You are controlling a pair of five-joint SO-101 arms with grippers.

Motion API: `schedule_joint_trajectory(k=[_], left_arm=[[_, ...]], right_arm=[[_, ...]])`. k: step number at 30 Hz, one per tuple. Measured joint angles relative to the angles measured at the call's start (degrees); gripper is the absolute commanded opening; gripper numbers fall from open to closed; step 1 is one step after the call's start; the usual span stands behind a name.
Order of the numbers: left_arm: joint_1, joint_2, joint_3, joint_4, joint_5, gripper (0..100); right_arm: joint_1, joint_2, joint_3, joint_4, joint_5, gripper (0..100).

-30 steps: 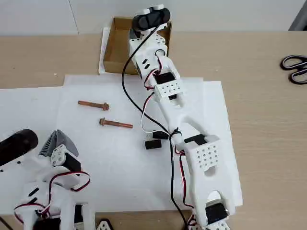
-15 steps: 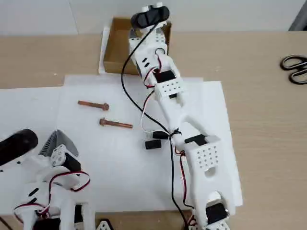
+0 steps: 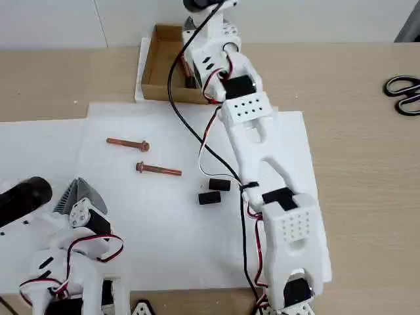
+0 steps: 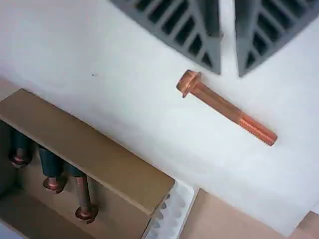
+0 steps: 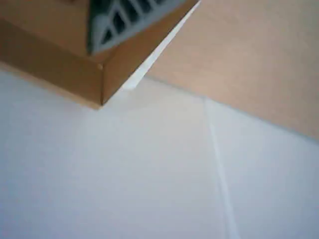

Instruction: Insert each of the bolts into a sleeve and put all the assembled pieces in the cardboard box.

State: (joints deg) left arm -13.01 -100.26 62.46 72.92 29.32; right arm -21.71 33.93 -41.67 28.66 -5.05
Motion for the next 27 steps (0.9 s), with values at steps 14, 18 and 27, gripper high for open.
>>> schedule_joint_trajectory(k=[14,18,27], left_arm=[[0.0,0.0,0.0,0.0,0.0,1],[0.0,0.0,0.0,0.0,0.0,1],[0.0,0.0,-1.8,0.0,0.0,1]], right_arm=[[-0.1,-16.6,0.0,48.6,0.0,0.4],[-0.9,-17.6,0.0,61.8,0.0,0.4],[-1.8,-21.1,7.7,67.1,1.1,0.4]])
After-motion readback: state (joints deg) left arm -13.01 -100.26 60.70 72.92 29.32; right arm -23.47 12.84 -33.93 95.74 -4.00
